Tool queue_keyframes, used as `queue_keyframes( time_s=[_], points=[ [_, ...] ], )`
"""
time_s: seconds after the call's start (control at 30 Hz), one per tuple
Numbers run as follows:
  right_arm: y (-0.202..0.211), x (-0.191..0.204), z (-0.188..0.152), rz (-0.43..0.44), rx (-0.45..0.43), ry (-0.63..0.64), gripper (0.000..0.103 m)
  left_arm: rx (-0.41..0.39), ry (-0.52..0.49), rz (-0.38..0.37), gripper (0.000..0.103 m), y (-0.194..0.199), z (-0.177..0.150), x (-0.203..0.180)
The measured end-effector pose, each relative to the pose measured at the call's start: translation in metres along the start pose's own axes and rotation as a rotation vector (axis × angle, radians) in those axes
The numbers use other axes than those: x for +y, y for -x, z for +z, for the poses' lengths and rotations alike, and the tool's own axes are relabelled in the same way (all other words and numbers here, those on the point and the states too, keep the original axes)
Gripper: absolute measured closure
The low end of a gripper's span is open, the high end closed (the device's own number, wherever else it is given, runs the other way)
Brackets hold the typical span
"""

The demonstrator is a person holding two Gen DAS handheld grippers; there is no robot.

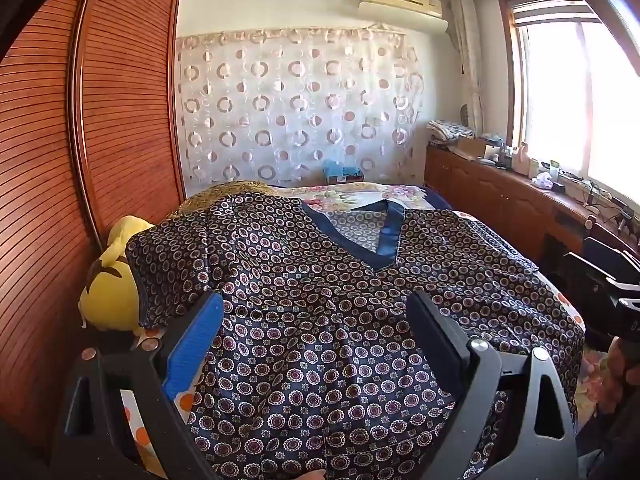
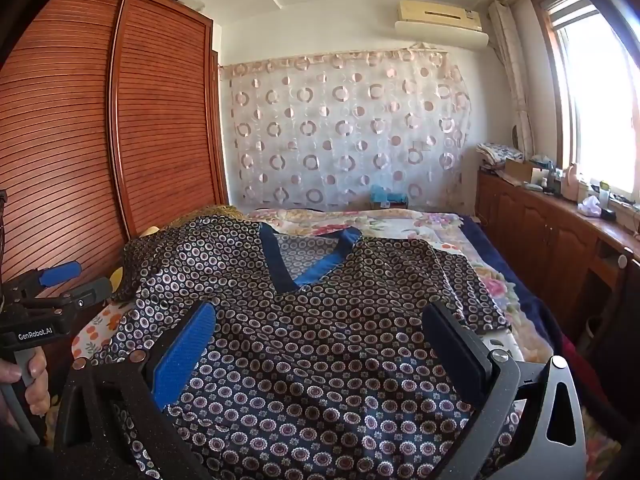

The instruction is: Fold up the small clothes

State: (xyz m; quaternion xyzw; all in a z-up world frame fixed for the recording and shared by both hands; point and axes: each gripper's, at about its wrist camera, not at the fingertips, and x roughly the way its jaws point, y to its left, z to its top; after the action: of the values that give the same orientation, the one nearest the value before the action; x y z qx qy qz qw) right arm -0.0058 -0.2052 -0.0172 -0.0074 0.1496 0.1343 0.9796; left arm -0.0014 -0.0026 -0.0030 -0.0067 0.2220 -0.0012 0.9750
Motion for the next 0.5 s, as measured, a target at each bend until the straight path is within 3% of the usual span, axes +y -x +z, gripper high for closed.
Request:
queue_keyframes(
  time_s=[0.5],
  points=[
    [0.0010,0.0013,-0.0029,-0.007,-0.011,-0.011,0.000,-0.019,-0.006,-0.003,0.010,0.0047,0.0018,-0.0040]
  ],
)
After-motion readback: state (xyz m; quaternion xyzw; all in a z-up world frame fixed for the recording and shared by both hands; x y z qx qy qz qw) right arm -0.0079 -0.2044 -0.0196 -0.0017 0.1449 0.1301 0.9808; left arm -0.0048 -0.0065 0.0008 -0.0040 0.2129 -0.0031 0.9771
